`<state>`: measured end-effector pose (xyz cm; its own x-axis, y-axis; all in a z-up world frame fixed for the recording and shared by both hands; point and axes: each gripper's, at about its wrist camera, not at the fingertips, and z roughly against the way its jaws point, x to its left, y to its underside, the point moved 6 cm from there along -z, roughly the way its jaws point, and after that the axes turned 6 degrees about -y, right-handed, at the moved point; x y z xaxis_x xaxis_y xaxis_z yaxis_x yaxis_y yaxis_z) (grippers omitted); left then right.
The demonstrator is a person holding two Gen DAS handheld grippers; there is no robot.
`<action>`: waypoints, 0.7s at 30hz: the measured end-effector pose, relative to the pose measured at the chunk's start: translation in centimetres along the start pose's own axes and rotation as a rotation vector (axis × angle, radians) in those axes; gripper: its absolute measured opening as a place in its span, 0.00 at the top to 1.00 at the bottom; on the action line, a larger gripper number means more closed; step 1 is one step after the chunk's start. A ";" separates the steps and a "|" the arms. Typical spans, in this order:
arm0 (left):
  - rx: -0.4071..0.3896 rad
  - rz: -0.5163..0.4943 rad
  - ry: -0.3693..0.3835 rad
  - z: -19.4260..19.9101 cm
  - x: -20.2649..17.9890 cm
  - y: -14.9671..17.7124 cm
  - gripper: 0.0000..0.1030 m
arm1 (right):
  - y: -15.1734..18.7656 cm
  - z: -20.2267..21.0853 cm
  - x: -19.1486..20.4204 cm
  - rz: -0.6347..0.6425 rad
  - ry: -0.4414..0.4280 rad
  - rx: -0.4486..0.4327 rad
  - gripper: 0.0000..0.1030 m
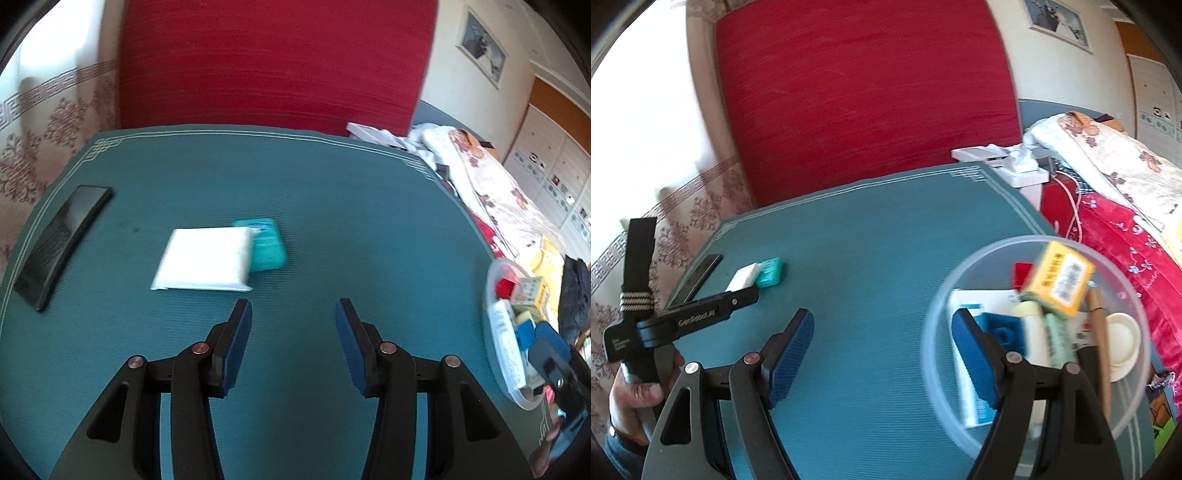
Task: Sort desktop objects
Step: 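Withdraw both grippers and move the left gripper to the white pad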
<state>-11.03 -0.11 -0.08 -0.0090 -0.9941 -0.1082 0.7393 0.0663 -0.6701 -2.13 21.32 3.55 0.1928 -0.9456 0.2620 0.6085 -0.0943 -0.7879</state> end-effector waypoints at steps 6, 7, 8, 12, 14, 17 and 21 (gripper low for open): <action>0.009 0.037 -0.043 -0.9 2.7 -0.5 0.51 | 1.1 -1.8 1.9 0.021 -0.040 0.047 0.22; 0.012 0.041 -0.050 -1.1 3.2 -0.6 0.51 | 1.3 -2.1 2.2 0.022 -0.045 0.054 0.22; 0.014 0.045 -0.058 -1.3 3.5 -0.7 0.51 | 1.5 -2.3 2.3 0.022 -0.050 0.061 0.22; 0.015 0.058 -0.072 -1.7 4.5 -1.5 0.51 | 2.1 -3.1 2.8 0.020 -0.065 0.083 0.22; 0.012 0.074 -0.066 -1.9 4.9 -2.1 0.51 | 2.2 -3.3 3.0 0.022 -0.069 0.089 0.22; 0.013 0.110 -0.051 -2.3 5.5 -3.1 0.51 | 2.4 -3.8 3.3 0.024 -0.073 0.098 0.22; 0.025 0.182 -0.037 -2.9 6.5 -4.1 0.51 | 2.4 -4.2 3.5 0.024 -0.078 0.106 0.22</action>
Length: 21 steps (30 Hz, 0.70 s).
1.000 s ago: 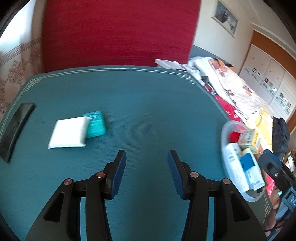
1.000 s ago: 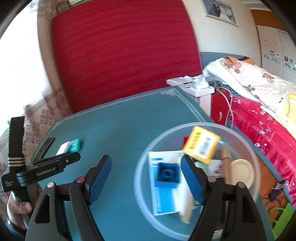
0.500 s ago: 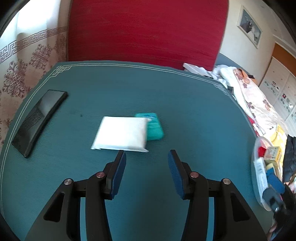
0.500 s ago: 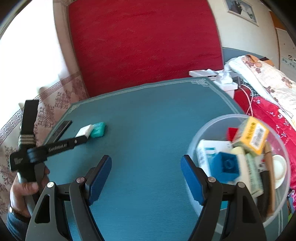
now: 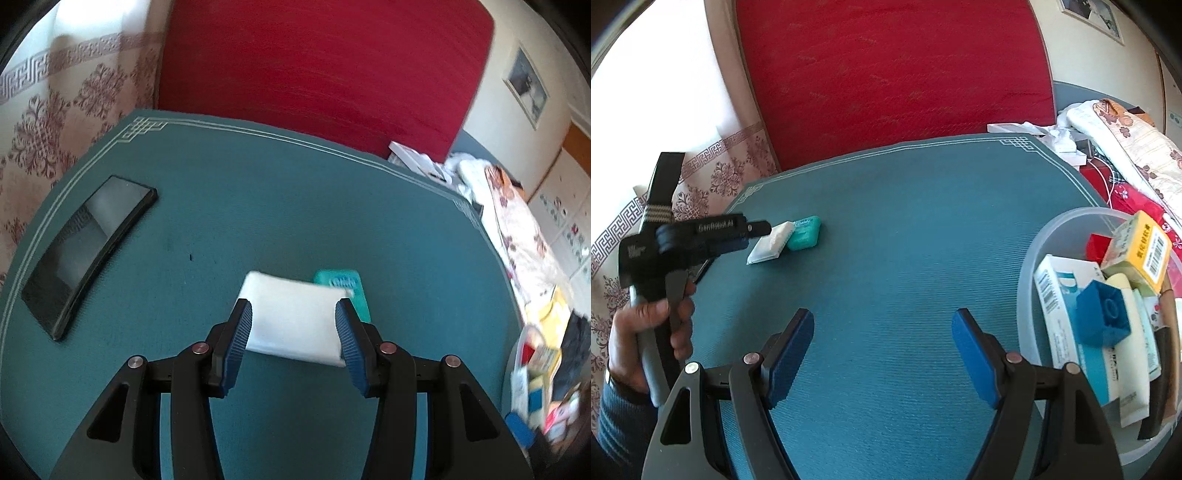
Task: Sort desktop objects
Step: 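Withdraw both grippers and move the left gripper to the white pad, then close the left gripper on the white pad and lift it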
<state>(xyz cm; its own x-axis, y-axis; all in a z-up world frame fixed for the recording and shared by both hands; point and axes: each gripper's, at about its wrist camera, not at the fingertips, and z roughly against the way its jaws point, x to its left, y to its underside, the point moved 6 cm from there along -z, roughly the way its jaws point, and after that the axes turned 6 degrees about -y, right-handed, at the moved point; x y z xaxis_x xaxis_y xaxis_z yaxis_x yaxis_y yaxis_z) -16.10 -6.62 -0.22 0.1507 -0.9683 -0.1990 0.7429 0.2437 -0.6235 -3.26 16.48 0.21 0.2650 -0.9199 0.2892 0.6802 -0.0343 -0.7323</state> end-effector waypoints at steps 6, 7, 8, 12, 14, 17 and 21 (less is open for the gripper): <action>0.053 0.116 -0.006 -2.4 0.9 -1.5 0.51 | 0.1 -0.6 -0.1 -0.003 -0.006 0.013 0.22; 0.064 0.134 -0.004 -2.9 1.0 -1.6 0.51 | 0.1 -0.7 -0.1 -0.004 -0.007 0.016 0.22; 0.069 0.142 -0.003 -3.1 1.1 -1.6 0.51 | 0.1 -0.9 -0.2 -0.006 -0.008 0.019 0.22; 0.063 0.149 -0.007 -3.9 1.2 -2.2 0.38 | 0.0 -1.3 -0.3 -0.010 -0.007 0.028 0.22; 0.053 0.140 -0.007 -4.2 1.1 -2.5 0.38 | 0.1 -1.6 -0.2 -0.012 -0.007 0.032 0.22; 0.060 0.123 0.000 -5.0 1.1 -2.7 0.38 | 0.2 -2.0 0.1 -0.011 -0.010 0.040 0.22; 0.055 0.091 -0.003 -5.4 1.0 -2.7 0.38 | 0.5 -2.4 0.5 -0.009 -0.015 0.050 0.22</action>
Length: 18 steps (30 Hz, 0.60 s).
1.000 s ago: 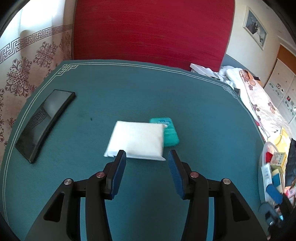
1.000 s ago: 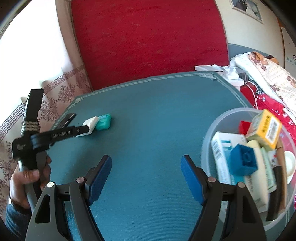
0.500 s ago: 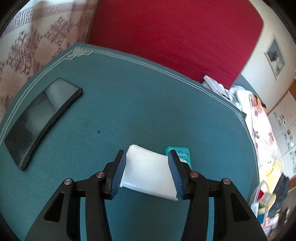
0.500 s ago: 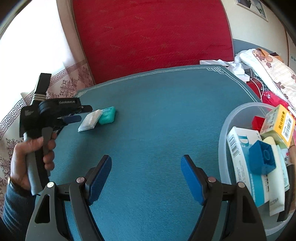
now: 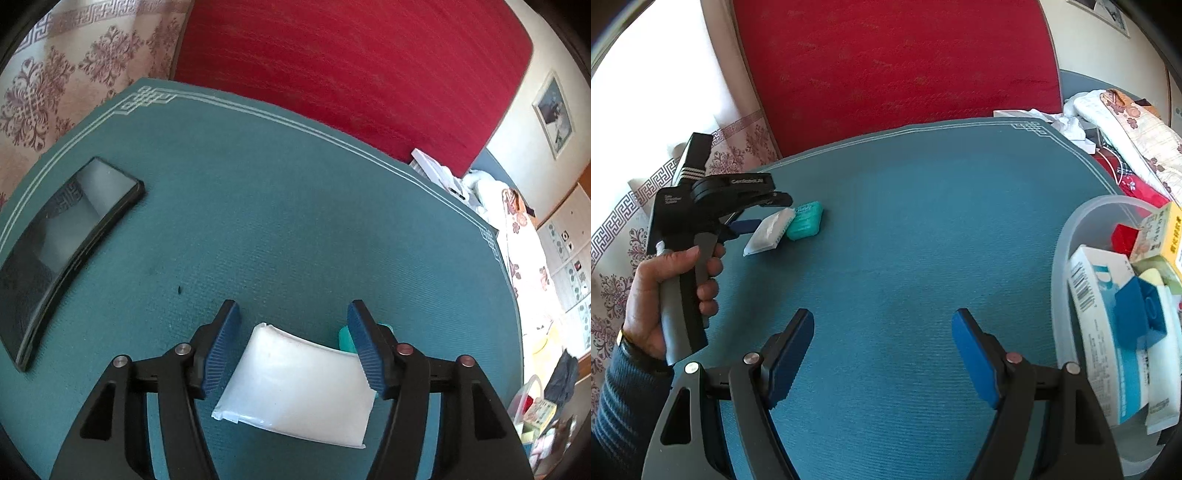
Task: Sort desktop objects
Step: 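Close the left gripper on the white pad and lift it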
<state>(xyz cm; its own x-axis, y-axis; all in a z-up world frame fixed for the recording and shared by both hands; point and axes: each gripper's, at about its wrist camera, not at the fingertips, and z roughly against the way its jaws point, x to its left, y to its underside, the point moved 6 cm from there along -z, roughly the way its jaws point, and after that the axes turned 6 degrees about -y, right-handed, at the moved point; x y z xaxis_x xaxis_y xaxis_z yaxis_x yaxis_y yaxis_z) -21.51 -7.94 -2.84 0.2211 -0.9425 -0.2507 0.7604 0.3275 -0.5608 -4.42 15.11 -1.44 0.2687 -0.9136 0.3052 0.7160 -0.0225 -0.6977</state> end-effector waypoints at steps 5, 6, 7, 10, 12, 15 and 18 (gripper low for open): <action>-0.003 -0.071 0.015 0.7 0.0 1.2 0.38 | 0.0 -0.2 0.3 0.002 -0.002 0.004 0.22; -0.003 -0.086 0.021 0.9 0.1 1.5 0.38 | 0.0 -0.1 0.3 0.002 -0.003 0.005 0.22; -0.001 -0.099 0.028 1.1 0.3 1.8 0.38 | 0.1 -0.2 0.4 0.001 -0.004 0.006 0.22; 0.007 -0.118 0.049 1.8 0.5 2.5 0.38 | 0.2 -0.3 0.6 0.003 -0.005 0.010 0.22; 0.014 -0.130 0.064 2.2 0.8 3.1 0.37 | 0.3 -0.2 0.8 0.006 -0.005 0.011 0.22; 0.027 -0.145 0.090 3.0 1.0 4.0 0.37 | 0.4 -0.2 0.9 0.007 -0.006 0.013 0.22; 0.042 -0.144 0.091 3.4 1.1 4.7 0.37 | 0.6 -0.5 1.0 0.001 -0.010 0.019 0.22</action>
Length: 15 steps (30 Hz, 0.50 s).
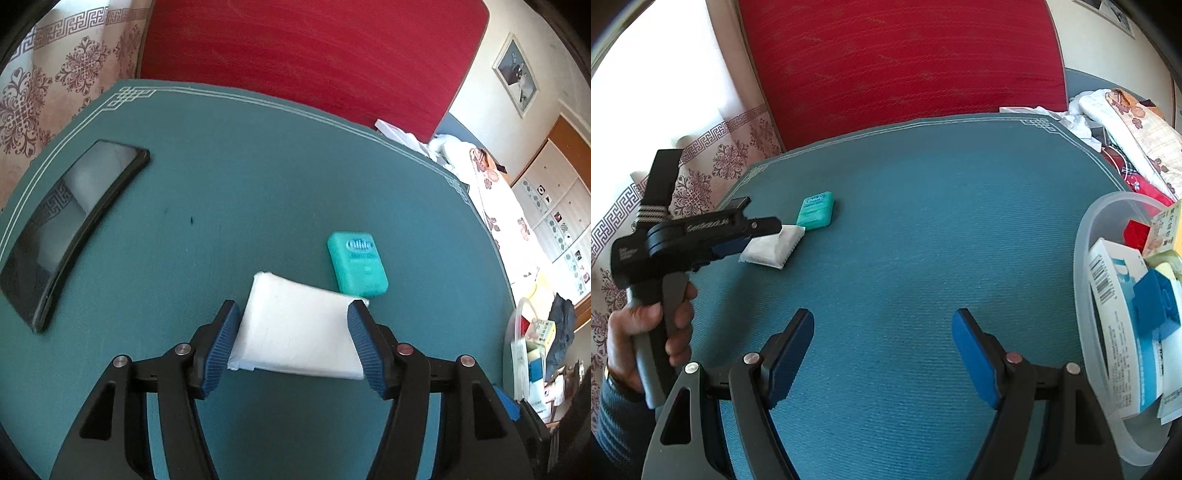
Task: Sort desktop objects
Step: 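Close the left gripper on the white pad and lift it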
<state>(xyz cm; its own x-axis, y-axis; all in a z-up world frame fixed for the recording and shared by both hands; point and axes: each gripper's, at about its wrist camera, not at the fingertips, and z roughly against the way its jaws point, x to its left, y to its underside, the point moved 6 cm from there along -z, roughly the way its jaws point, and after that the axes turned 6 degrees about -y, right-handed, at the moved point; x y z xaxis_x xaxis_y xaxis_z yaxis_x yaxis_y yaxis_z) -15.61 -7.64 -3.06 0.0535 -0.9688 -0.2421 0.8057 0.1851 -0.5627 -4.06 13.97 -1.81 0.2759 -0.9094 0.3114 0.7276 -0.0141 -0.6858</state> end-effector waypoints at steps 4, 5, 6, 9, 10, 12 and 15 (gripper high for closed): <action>0.005 0.005 0.036 0.4 -0.5 0.4 0.37 | 0.1 -0.1 0.3 0.008 -0.006 0.002 0.22; 0.007 -0.003 0.038 0.3 -0.7 0.5 0.37 | 0.1 -0.1 0.3 0.010 -0.006 0.001 0.22; 0.010 -0.016 0.029 0.2 -0.9 0.6 0.37 | 0.1 -0.1 0.3 0.010 -0.006 0.001 0.22; 0.003 -0.031 0.007 0.0 -1.1 0.7 0.37 | 0.0 -0.1 0.0 -0.002 -0.004 -0.001 0.22; -0.001 -0.035 0.002 0.1 -1.3 0.7 0.37 | 0.0 -0.1 -0.2 -0.008 -0.002 -0.002 0.22; -0.004 -0.039 0.006 0.2 -1.6 0.7 0.37 | 0.1 -0.1 -0.5 -0.016 0.002 -0.003 0.22; -0.004 -0.049 0.002 0.2 -2.3 0.8 0.37 | 0.2 -0.2 -0.7 -0.030 0.002 -0.001 0.22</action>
<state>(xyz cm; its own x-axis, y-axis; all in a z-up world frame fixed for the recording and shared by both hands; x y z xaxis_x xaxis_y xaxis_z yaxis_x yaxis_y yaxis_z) -14.95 -5.31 -2.84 0.0126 -0.9765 -0.2153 0.8050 0.1376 -0.5770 -4.27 14.55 -2.31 0.2530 -0.9092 0.3306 0.7350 -0.0416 -0.6767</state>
